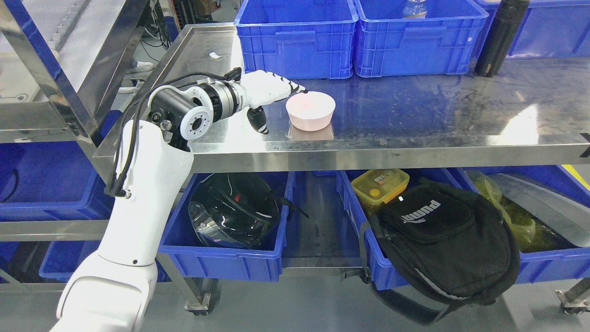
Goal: Stack pink IKEA bowl on shelf middle layer
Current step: 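Close the left hand fingers on the rim of the pink bowl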
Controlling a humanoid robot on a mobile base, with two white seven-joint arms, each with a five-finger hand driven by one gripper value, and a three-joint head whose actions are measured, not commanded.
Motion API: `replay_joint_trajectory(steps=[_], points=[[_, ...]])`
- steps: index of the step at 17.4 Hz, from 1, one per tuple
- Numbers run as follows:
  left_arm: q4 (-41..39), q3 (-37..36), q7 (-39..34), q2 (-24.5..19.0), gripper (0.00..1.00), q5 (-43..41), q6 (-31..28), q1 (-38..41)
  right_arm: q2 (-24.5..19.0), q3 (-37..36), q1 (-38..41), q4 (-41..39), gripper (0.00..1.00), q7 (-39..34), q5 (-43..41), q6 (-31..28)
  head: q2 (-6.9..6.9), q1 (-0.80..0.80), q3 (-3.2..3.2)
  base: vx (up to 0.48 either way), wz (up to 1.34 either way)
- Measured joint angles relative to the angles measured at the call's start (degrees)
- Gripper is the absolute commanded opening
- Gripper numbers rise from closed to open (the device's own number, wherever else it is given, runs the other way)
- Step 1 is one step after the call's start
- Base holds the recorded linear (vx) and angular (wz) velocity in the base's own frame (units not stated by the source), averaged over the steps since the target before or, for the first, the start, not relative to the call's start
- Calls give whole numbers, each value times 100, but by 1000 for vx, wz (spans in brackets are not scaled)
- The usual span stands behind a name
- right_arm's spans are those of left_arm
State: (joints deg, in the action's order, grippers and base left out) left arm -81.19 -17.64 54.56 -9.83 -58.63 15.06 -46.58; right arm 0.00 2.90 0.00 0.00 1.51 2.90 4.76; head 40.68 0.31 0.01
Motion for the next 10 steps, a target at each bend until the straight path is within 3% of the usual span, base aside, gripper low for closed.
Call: replay_joint_trajectory(steps=[4,10], points=[[409,-156,-23,323,64,-265,-4,-220,0,0,0,0,100,0,0,0,0,0,0,0,0],[968,-302,-49,621,64,-492,-12,-466,0,0,0,0,100,0,0,0,0,0,0,0,0]])
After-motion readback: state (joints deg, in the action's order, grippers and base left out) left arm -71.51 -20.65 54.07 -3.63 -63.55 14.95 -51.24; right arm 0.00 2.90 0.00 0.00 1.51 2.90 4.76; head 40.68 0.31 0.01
